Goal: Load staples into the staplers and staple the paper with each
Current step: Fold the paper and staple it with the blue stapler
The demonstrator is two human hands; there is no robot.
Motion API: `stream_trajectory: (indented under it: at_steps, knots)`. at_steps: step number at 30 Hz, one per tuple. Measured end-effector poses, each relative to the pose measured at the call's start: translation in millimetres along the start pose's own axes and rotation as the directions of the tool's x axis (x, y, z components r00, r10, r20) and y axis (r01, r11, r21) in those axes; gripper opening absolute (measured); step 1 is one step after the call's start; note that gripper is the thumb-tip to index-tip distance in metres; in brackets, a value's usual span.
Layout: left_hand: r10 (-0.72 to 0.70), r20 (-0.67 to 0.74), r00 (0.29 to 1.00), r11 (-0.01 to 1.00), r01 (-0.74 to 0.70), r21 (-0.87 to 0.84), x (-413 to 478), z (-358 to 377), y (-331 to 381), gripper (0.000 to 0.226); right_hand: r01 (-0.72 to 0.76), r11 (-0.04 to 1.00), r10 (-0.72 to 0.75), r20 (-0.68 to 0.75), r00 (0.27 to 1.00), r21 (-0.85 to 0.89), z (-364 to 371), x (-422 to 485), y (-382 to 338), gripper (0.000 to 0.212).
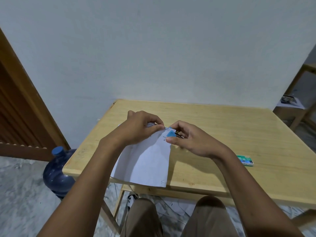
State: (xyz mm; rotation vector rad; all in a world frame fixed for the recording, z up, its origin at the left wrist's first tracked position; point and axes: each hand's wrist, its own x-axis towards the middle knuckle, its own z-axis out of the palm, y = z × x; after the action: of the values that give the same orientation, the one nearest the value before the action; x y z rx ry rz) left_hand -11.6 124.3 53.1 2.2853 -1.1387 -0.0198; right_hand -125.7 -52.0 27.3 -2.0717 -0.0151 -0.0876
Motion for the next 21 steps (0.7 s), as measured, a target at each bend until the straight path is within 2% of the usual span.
stream_trajectory:
  at_steps: [9, 15, 21]
  knots:
    - [0.025, -0.022, 0.999, 1.0, -0.026, -0.014, -1, -1, -5, 0.015, 0.07, 0.991, -0.06, -0.087, 0.994, 0.113, 5, -1, 2, 0.02]
    - [0.051, -0.003, 0.999, 0.998, -0.051, -0.027, 1, -1, -7, 0.015, 0.053, 0.973, -0.02, -0.148, 0.989, 0.225, 11, 1, 0, 0.015]
    - [0.067, -0.003, 0.998, 0.997, -0.067, -0.036, 3, -1, -13, 0.01, 0.052, 0.968, 0.001, -0.212, 0.977, 0.245, 17, 3, 1, 0.007]
